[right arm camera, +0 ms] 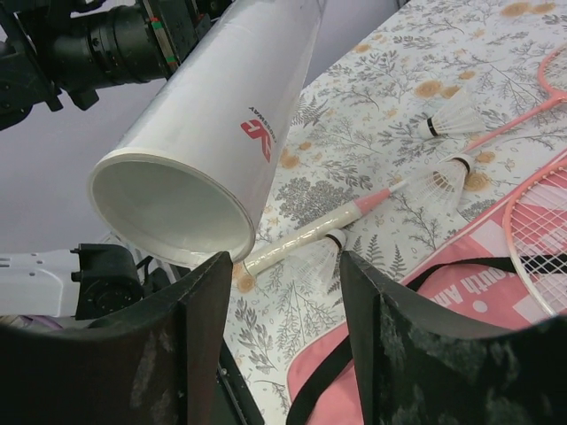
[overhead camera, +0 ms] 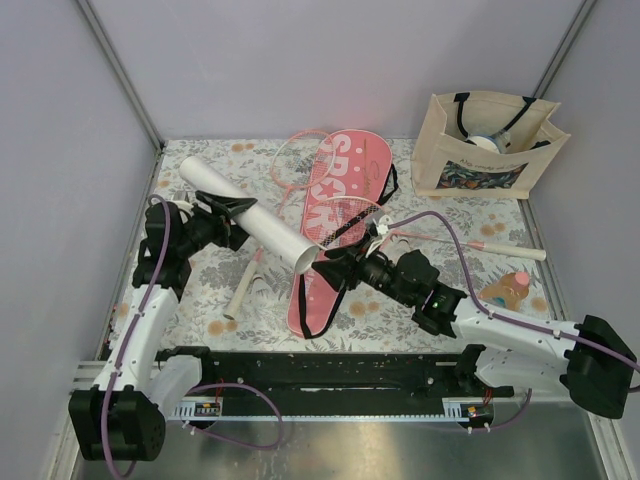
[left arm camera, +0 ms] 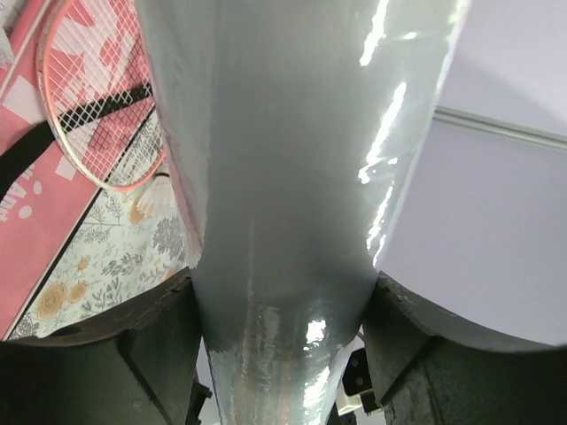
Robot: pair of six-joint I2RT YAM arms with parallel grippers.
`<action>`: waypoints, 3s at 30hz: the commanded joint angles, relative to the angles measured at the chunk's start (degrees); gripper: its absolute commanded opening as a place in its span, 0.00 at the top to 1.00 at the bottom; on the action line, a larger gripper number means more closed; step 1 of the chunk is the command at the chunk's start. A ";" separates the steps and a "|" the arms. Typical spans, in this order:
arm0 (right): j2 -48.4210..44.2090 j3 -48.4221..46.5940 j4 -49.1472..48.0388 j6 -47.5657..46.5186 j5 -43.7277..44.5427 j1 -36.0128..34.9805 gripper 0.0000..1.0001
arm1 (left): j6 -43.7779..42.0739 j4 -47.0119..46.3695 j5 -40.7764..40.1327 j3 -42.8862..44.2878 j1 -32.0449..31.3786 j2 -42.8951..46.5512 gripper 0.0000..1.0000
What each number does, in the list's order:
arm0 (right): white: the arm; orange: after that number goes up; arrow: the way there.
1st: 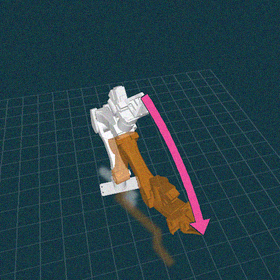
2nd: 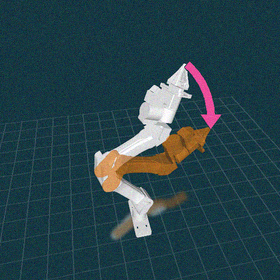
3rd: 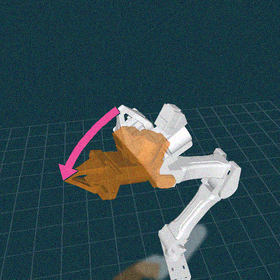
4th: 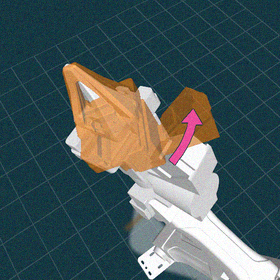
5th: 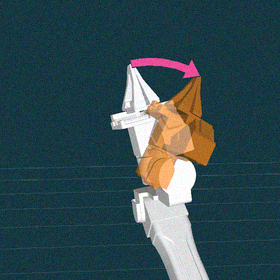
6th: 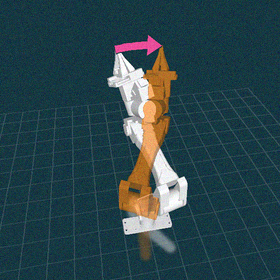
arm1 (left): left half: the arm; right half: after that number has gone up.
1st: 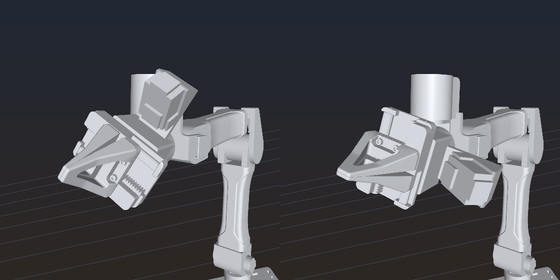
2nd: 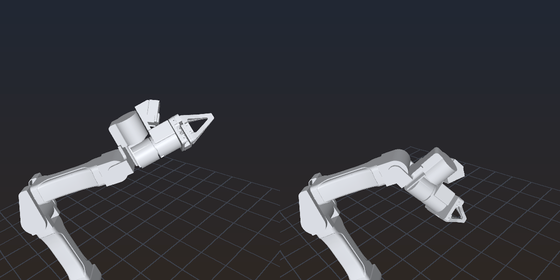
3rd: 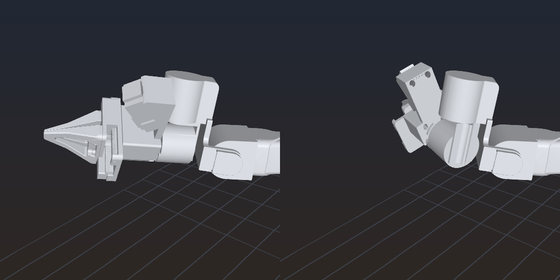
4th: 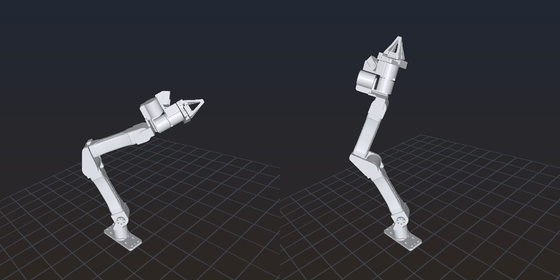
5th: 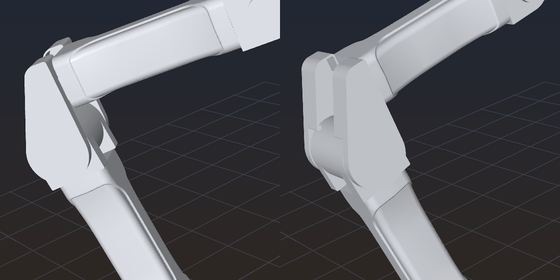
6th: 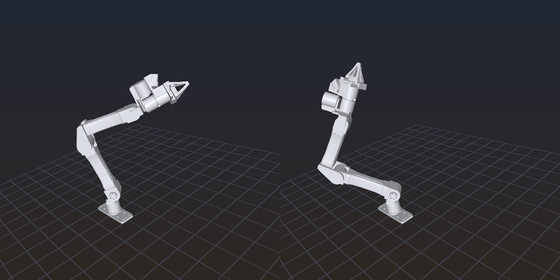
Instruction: Pack up the badminton gear
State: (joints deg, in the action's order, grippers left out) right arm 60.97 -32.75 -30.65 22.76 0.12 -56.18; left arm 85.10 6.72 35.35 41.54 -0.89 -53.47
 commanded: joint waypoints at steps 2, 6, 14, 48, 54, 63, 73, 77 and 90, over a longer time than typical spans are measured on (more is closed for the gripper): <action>2.48 -3.37 -7.84 2.11 3.05 -1.21 0.41 | 3.58 -2.06 -0.11 -1.90 -0.26 2.85 0.55; 3.45 -3.20 -10.03 3.16 4.01 -1.74 0.46 | 2.97 -1.89 -0.20 -2.69 -0.26 2.94 0.55; 3.02 -2.93 -12.06 4.92 4.71 -1.74 0.48 | 2.61 -1.89 -0.55 -3.75 -0.35 1.88 0.55; -14.11 7.08 4.89 8.17 18.68 -1.74 1.00 | 2.70 2.33 -7.58 -6.65 0.89 3.29 0.65; -18.60 7.79 10.87 8.79 19.83 -1.74 1.00 | 1.30 2.68 -8.28 -5.68 2.02 3.46 0.65; -20.72 4.02 26.75 14.31 23.95 -1.74 1.00 | -2.47 3.29 -7.84 -4.11 2.90 2.94 0.65; -13.96 -0.39 60.44 27.50 31.87 -1.74 1.00 | -15.74 11.12 -8.20 5.56 3.87 4.16 0.61; -10.18 2.16 64.49 34.00 31.35 -1.74 1.00 | -21.89 16.20 -12.49 8.20 4.14 5.31 0.61; -6.91 1.38 62.83 34.64 32.92 -1.74 0.65 | -21.47 23.14 -10.04 8.12 7.04 1.53 0.63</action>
State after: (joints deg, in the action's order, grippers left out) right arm 54.76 -28.38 32.86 58.33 29.50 -58.00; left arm 64.07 27.49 24.16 48.01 5.19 -50.78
